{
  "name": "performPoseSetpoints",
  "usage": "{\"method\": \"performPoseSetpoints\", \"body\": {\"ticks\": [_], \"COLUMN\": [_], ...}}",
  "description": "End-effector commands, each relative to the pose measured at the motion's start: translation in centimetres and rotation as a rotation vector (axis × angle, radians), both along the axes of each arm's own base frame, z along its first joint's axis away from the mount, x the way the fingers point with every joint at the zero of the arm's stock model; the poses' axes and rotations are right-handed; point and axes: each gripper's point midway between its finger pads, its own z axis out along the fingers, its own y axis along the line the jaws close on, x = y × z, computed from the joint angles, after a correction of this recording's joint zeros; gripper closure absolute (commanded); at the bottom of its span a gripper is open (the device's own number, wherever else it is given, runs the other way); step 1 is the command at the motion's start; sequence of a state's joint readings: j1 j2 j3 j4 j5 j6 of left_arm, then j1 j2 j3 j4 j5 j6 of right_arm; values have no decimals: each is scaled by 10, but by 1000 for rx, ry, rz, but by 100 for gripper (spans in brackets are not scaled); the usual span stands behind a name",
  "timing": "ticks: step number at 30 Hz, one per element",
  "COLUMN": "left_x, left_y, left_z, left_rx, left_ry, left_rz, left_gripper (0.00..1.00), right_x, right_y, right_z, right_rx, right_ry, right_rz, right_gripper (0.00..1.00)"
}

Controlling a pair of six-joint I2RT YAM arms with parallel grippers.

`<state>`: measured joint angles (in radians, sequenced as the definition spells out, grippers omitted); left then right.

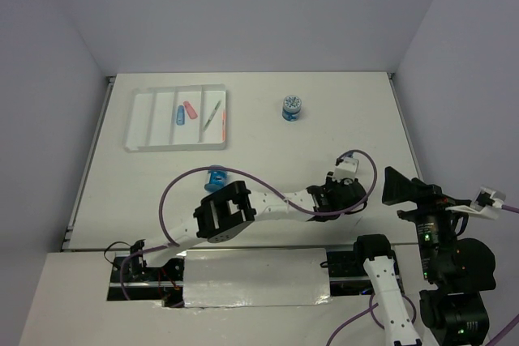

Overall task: Sort the stationery into containers
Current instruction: Pick up the pen from the center of the board.

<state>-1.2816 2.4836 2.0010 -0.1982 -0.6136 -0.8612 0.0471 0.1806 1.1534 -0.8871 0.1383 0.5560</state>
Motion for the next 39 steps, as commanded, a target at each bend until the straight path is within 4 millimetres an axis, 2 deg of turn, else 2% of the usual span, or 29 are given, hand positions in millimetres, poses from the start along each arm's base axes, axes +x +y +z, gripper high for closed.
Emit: {"method": "performPoseSetpoints", "body": {"ticks": [1,5,9,15,20,22,23,24,25,26,28,31,32,33,34,35,36,37,38,39], "left_x": [-11,-19,-33,-45,-53,-54,-55,-55,-55,-55,-53,-40,-33,-16,-9,2,22,31,41,60], "left_y": [52,71,89,112,129,130,134,135,137,138,143,159,160,171,181,186,203,214,221,238], "left_z": [-34,-43,-57,-59,-61,-56,-59,-57,-57,-56,-51,-28,-4,7,14,42,52,61,81,88], "left_rx": [247,303,340,390,412,400,407,408,412,418,433,429,382,371,359,308,310,307,277,280], "left_ry": [14,30,81,148,173,166,168,165,164,164,151,126,106,98,90,60,43,28,-1,-7], "left_rz": [-47,-86,-114,-98,-103,-109,-111,-117,-120,-121,-116,-82,-69,-43,-30,-13,21,43,59,94], "left_gripper": [46,41,42,43,57,67,73,87,95,100,100,100,100,100,100,100,100,100,100,100], "right_x": [-5,-5,-7,-8,-8,-8,-8,-8,-7,-7,-7,-6,-5,-4,-4,-3,-3,-2,-1,-1], "right_y": [5,7,9,12,16,16,17,18,18,19,20,21,21,22,22,23,23,22,21,21], "right_z": [17,17,20,22,22,23,23,23,23,23,23,23,22,21,20,19,18,18,17,17], "right_rx": [1,8,11,22,27,30,31,30,31,32,33,34,34,35,36,38,36,35,34,36], "right_ry": [-60,-68,-73,-83,-93,-93,-93,-94,-94,-94,-97,-100,-100,-97,-99,-94,-96,-96,-96,-97], "right_rz": [33,46,54,74,93,97,98,104,106,111,117,121,122,124,129,130,129,124,122,121], "right_gripper": [0,0,0,0,0,0,0,0,0,0,0,0,0,0,0,0,0,0,0,0]}}
